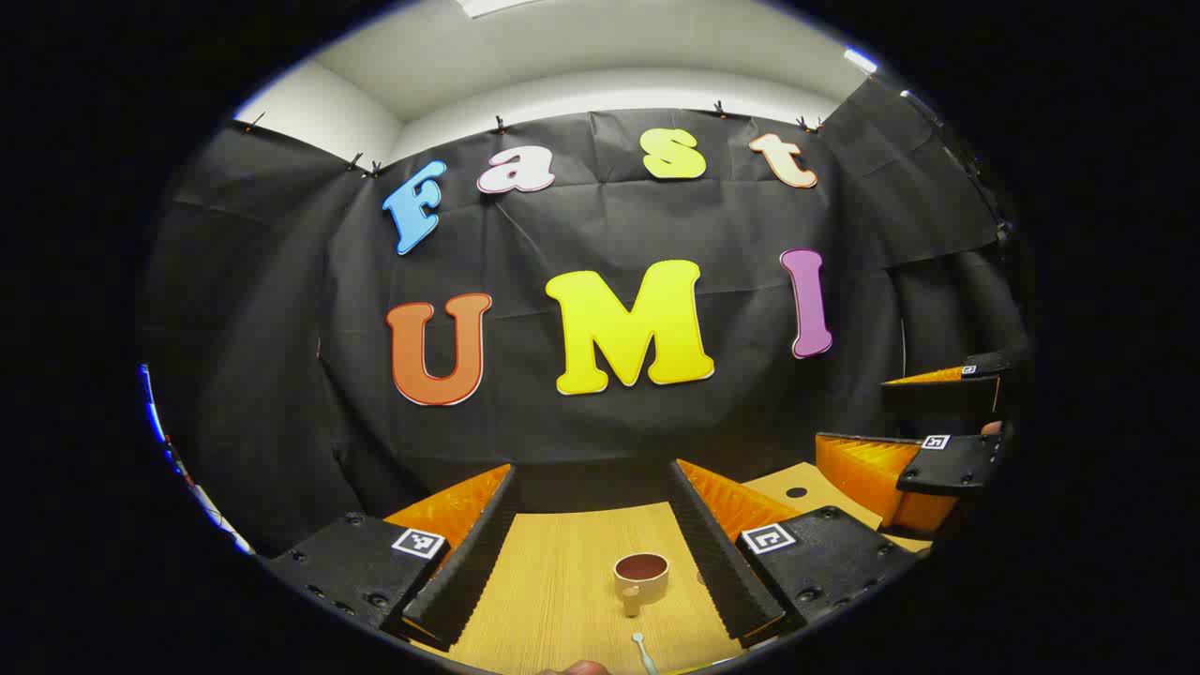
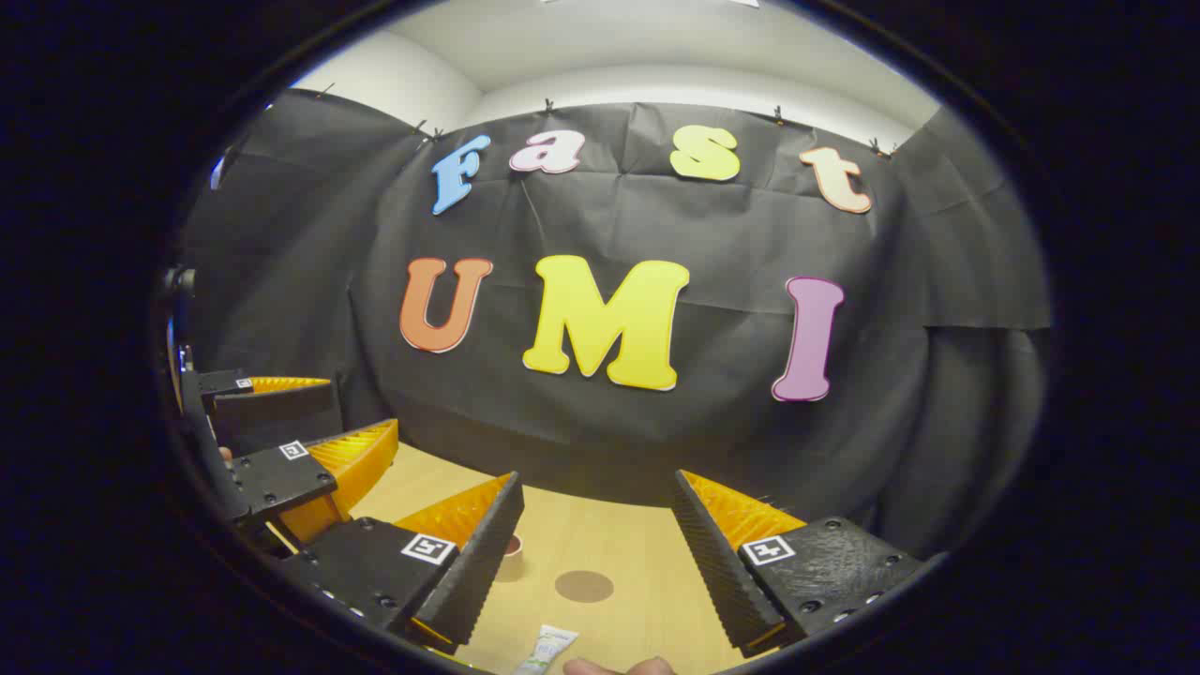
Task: Put the toothbrush and toothpaste on the desktop into the cup, then pick up the cup and place it on the coaster on the desktop.
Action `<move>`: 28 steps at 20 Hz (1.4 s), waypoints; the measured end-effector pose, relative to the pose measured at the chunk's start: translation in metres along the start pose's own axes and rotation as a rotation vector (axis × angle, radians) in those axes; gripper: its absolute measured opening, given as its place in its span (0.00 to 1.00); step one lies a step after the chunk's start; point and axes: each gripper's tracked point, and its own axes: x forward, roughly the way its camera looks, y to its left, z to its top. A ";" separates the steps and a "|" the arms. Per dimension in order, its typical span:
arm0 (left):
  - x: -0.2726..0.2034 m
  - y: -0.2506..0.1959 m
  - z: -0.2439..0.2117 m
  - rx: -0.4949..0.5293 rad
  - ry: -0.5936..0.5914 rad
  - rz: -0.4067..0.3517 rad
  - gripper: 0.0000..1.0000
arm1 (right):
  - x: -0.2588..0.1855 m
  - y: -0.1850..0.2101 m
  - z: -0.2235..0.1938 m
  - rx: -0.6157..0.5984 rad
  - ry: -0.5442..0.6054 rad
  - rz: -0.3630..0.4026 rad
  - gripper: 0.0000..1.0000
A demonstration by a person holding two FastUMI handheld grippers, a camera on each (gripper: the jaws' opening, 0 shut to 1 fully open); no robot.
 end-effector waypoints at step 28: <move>0.013 0.014 -0.024 -0.005 0.082 0.050 0.98 | 0.015 0.000 -0.017 -0.031 0.046 0.024 0.96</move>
